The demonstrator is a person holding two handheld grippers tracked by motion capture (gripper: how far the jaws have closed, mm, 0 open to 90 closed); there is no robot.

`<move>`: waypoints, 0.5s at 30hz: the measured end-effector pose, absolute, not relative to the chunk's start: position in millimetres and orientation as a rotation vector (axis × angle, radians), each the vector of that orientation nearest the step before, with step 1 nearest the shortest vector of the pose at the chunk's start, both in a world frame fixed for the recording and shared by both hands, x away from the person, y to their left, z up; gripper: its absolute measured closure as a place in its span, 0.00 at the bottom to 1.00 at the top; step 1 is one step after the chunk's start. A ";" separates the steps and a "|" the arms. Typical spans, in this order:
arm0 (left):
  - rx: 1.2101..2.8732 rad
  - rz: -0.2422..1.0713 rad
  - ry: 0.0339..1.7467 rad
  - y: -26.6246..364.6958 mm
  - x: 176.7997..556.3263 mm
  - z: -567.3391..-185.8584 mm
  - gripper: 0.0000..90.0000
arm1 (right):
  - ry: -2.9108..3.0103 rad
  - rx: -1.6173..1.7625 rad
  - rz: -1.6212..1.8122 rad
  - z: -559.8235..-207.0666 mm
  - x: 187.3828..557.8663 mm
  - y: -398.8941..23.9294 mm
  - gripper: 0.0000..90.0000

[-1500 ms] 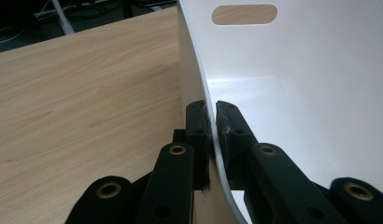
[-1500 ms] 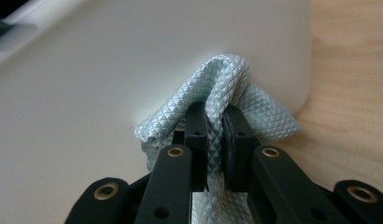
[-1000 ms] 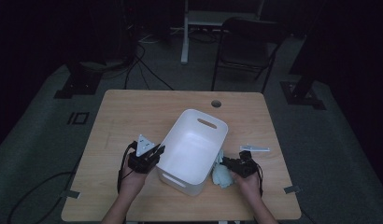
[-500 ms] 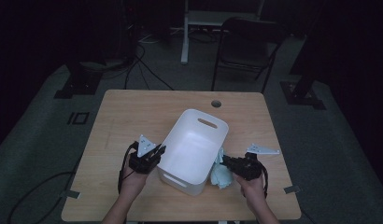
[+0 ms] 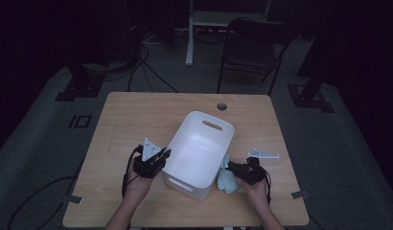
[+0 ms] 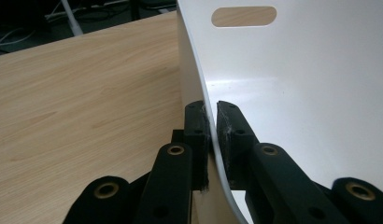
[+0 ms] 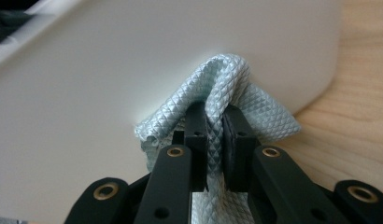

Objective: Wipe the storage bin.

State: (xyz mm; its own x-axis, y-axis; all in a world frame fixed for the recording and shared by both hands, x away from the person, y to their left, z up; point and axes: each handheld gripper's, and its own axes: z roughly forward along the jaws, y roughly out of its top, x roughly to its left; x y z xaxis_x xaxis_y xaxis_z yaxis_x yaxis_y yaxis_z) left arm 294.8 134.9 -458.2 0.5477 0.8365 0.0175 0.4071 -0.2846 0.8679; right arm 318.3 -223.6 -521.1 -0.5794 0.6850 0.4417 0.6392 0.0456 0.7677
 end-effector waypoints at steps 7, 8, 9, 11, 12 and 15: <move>1.890 0.619 1.025 134.4 294.1 -458.4 0.92 | 2.272 1.492 1.528 -539.7 327.7 -222.7 0.92; 1.889 0.620 1.027 134.4 294.0 -458.4 0.93 | 2.277 1.498 1.521 -538.8 327.6 -222.6 0.92; 1.885 0.617 1.031 134.6 293.9 -458.5 0.93 | 2.282 1.491 1.508 -537.0 326.7 -221.9 0.92; 1.886 0.622 1.033 134.3 293.7 -458.5 0.92 | 2.281 1.476 1.526 -532.3 322.8 -221.2 0.91; 1.883 0.622 1.038 134.2 293.5 -458.5 0.93 | 2.284 1.463 1.532 -530.1 321.2 -221.3 0.91; 1.882 0.625 1.042 134.0 293.3 -458.4 0.93 | 2.279 1.423 1.605 -519.1 312.7 -221.6 0.91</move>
State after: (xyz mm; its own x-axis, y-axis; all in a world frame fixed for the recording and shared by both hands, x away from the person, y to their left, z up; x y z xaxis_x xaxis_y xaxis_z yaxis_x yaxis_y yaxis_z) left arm 293.3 134.0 -458.4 0.5236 0.8518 0.0151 0.4143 -0.2701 0.8691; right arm 312.7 -221.6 -519.1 -0.5863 0.6682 0.4580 0.6564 0.0607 0.7519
